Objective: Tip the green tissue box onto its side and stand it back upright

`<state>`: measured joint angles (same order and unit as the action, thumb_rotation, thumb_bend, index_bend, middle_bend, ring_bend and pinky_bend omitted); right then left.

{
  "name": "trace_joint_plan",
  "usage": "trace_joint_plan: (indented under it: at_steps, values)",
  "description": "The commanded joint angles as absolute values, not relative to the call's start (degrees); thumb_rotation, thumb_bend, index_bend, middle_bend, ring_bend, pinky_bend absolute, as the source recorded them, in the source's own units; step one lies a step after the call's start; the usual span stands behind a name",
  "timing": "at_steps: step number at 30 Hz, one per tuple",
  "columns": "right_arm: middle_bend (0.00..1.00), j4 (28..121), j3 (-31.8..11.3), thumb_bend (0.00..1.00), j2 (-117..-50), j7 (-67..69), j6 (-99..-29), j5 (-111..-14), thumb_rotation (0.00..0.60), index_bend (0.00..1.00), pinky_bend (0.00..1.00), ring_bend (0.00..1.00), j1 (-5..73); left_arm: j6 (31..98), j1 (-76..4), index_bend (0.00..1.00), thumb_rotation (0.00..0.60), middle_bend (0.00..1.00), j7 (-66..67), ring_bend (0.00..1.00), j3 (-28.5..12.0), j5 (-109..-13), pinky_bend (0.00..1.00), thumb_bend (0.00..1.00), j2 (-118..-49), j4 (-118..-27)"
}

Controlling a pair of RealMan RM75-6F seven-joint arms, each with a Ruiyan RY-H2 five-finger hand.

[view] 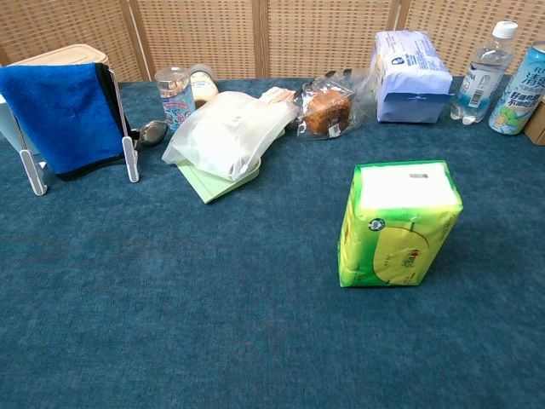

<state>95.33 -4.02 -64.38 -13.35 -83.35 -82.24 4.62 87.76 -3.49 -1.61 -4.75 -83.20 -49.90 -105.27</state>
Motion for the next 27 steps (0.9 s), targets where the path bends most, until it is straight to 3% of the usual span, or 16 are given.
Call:
trace_joint_plan:
  at_steps: [1, 10, 14, 20, 27]
  values:
    - [0.00, 95.4, -4.0, 0.00, -64.3, -13.3, -83.1, -82.0, 0.600, 0.00, 0.09, 0.00, 4.7, 88.1, -3.2, 0.04, 0.600, 0.00, -1.7, 0.00, -4.7, -83.4, 0.00, 0.02, -49.8, -105.3]
    - [0.00, 98.5, -3.5, 0.00, -63.3, -14.4, -83.3, -84.6, 0.600, 0.00, 0.09, 0.00, 5.2, 88.4, -3.2, 0.03, 0.600, 0.00, -2.1, 0.00, -4.8, -83.5, 0.00, 0.02, -50.0, -105.0]
    - [0.00, 104.8, -3.8, 0.00, -60.6, -18.1, -82.9, -87.9, 0.600, 0.00, 0.09, 0.00, 6.9, 87.8, -3.4, 0.03, 0.600, 0.00, -2.6, 0.00, -5.0, -82.9, 0.00, 0.02, -50.0, -104.9]
    - [0.00, 113.7, -3.9, 0.00, -57.7, -20.4, -74.2, -88.7, 0.600, 0.00, 0.09, 0.00, 12.1, 87.8, -3.3, 0.03, 0.600, 0.00, -3.1, 0.00, -5.0, -83.0, 0.00, 0.02, -49.7, -105.5]
    - [0.00, 117.0, -4.3, 0.00, -58.2, -20.2, -63.7, -88.4, 0.600, 0.00, 0.09, 0.00, 19.0, 87.5, -3.3, 0.03, 0.600, 0.00, -4.2, 0.00, -5.0, -82.6, 0.00, 0.02, -49.4, -105.5]
